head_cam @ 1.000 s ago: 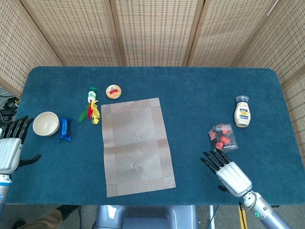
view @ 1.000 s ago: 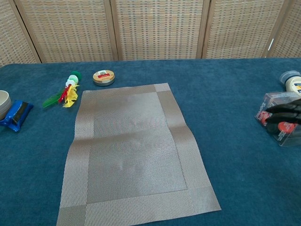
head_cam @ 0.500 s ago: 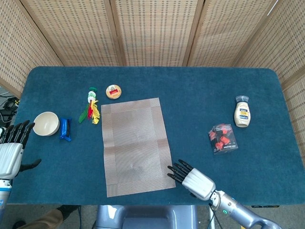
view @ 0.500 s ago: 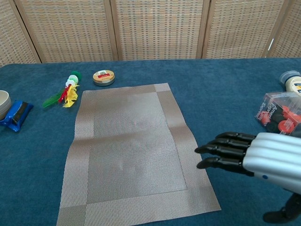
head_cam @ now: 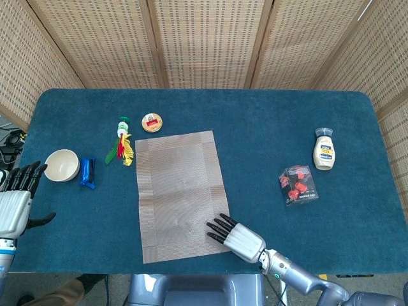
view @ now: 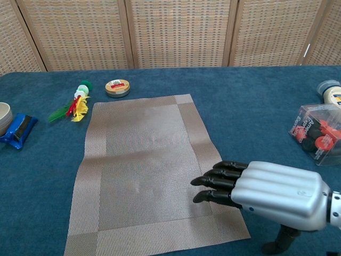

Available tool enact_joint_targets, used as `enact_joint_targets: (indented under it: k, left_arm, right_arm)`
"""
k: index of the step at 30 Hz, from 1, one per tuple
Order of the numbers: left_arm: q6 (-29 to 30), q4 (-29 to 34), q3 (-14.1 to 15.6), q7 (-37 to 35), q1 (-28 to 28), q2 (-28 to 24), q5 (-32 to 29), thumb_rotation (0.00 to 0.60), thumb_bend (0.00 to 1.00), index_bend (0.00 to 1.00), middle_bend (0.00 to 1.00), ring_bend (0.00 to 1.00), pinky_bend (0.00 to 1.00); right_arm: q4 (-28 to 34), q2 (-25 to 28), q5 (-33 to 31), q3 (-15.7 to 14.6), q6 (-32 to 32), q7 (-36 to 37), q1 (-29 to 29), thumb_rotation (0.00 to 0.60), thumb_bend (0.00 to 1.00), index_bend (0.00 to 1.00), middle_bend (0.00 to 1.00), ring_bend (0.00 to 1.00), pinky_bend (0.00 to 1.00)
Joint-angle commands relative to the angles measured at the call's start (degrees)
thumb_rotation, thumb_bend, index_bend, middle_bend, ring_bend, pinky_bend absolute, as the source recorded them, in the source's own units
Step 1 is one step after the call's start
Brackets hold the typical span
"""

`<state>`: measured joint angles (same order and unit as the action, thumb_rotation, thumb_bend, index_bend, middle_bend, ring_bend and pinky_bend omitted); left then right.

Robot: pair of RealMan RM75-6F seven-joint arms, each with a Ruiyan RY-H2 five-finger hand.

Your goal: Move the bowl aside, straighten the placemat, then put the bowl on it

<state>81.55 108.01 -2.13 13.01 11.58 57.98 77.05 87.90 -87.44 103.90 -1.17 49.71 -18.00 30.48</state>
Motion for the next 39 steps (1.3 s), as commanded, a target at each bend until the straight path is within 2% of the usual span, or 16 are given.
enact_joint_targets:
  k: [1,16,18,23,30,33,37,39]
  left_arm:
    - [-0.22,-0.02,-0.15,-0.1,0.02,-0.06,-0.11,0.6,0.0,0.0,0.0,0.0,0.0]
    - [-0.83,0.1,-0.47,-0.15,-0.22,-0.11,0.39,0.6,0.0,0.0,0.0,0.0,0.0]
    - [-0.97,0.12,-0.52,-0.23,-0.21,-0.12,0.4,0.6,0.0,0.0,0.0,0.0,0.0]
    - [-1.22,0.11,-0.64,-0.49,-0.25,-0.22,0.55,0.6,0.0,0.0,0.0,0.0,0.0]
    - [-1.53,0.22,-0.9,-1.04,-0.32,-0.43,0.4,0.6,0.0,0.0,0.0,0.0,0.0]
    - [-1.83,0.2,-0.9,-0.88,-0.24,-0.37,0.42,0.6,0.0,0.0,0.0,0.0,0.0]
    - [-1.99,0.19,-0.9,-0.56,-0.2,-0.23,0.65,0.6,0.0,0.0,0.0,0.0,0.0]
    - [-2.05,0.22,-0.92,-0.61,-0.22,-0.2,0.64,0.6,0.0,0.0,0.0,0.0,0.0]
  right_arm:
    - [-0.17,-0.74,-1.28,0.67,-0.58,-0.97,0.66,0.6,0.0,0.15,0.0,0.0,0.0]
    - [-2.15,-3.6,-4.16,0.28,-0.57,-2.98,2.33,0.6,0.01,0.15,0.0,0.0,0.0]
    - [-2.53,-4.07,-4.28,0.31,-0.35,-2.97,2.6,0.6,0.06,0.16,0.0,0.0,0.0]
    - [-3.65,-5.3,-4.61,0.74,0.37,-2.81,3.5,0.6,0.33,0.16,0.0,0.0,0.0]
    - [-4.3,-5.96,-4.17,0.61,1.89,-2.86,4.38,0.6,0.59,0.19,0.0,0.0,0.0]
    - [-4.13,-5.87,-4.17,0.45,2.48,-2.32,4.54,0.6,0.66,0.29,0.0,0.0,0.0]
    - [-4.27,-5.67,-3.1,-0.43,4.1,-1.7,4.64,0.6,0.76,0.63,0.0,0.0,0.0]
    - [-4.44,-5.67,-2.25,-1.09,4.99,-1.2,4.63,0.6,0.77,0.7,0.0,0.0,0.0]
